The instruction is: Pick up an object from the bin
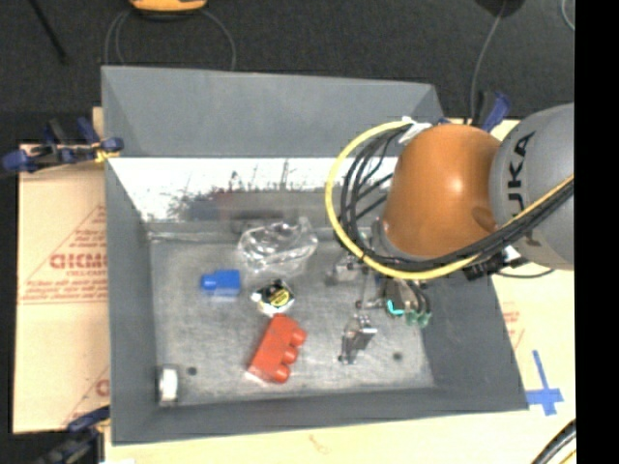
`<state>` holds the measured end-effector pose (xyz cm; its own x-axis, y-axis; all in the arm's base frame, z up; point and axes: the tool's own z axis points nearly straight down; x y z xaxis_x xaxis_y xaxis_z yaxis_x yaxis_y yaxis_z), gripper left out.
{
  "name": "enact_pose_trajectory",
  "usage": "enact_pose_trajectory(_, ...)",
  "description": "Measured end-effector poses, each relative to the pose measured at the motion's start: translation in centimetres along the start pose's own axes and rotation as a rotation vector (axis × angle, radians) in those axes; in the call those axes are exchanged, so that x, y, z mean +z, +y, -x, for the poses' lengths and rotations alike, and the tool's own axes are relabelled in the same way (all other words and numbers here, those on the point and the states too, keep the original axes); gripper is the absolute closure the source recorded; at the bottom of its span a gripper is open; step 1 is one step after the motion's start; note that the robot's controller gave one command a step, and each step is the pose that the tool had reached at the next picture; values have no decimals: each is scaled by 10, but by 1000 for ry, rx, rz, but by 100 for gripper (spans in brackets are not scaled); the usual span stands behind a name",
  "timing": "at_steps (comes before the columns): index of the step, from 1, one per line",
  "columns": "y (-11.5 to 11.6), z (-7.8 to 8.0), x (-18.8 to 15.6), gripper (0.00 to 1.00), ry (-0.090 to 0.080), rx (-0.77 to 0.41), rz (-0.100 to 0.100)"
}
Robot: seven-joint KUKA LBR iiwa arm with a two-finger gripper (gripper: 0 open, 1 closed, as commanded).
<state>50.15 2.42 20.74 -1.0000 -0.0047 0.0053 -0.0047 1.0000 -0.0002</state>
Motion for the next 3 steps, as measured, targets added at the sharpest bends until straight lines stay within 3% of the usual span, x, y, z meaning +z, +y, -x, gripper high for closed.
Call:
enact_pose_trajectory(1,39,43,61,0,-7,-176,0)
enact_pose_trajectory(2,64,60,115,0,-1,-216,-1)
enact_pose_trajectory(3,50,39,133,0,-24,-465,-2)
